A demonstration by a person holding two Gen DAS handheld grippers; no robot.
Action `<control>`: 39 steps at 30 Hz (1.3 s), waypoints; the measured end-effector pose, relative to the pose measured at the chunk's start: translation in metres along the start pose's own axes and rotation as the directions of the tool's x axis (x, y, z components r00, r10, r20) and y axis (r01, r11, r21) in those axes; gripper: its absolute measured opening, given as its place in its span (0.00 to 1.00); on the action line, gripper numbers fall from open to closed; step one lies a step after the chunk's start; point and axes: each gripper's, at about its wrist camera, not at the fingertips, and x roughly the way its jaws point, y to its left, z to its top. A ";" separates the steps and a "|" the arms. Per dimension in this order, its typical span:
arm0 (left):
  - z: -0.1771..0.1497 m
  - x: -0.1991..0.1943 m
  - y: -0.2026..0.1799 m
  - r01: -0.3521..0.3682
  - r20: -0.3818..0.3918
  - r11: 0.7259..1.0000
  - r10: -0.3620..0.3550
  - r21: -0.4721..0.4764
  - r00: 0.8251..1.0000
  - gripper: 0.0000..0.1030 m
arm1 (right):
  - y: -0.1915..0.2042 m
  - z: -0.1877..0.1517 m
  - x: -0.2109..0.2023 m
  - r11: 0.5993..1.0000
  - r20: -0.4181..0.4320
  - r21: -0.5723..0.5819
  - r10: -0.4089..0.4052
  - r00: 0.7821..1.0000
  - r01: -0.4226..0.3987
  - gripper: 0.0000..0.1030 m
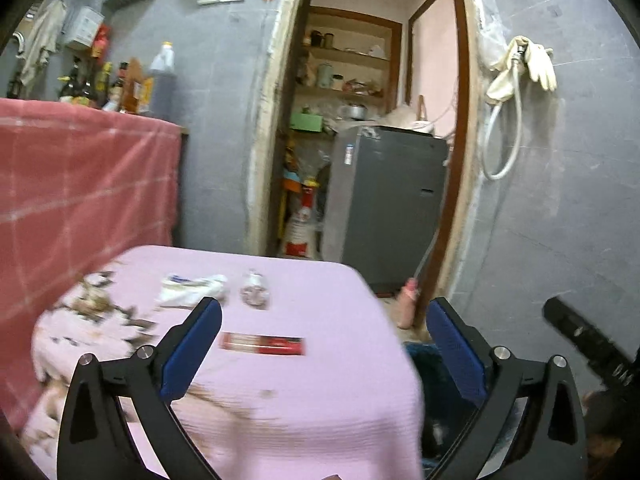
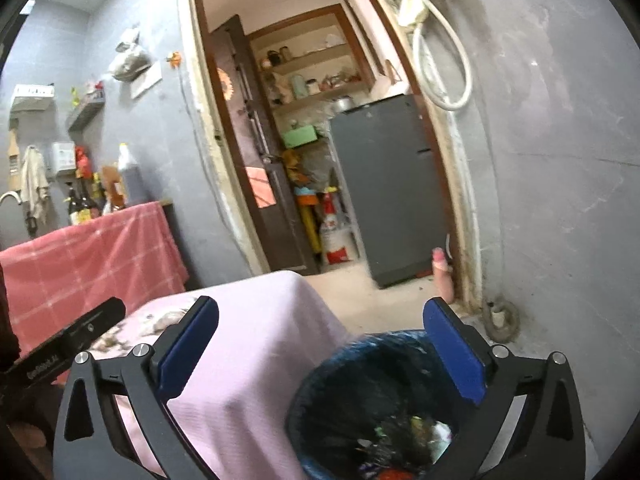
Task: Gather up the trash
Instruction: 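Move both tools back over the table toward the garlic and red lighter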
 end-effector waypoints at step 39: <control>-0.018 0.038 0.249 -0.342 -0.245 0.938 0.318 -0.063 0.916 0.97 | 0.156 -0.058 0.182 0.945 -0.537 -0.201 0.113 0.836 -0.257 0.94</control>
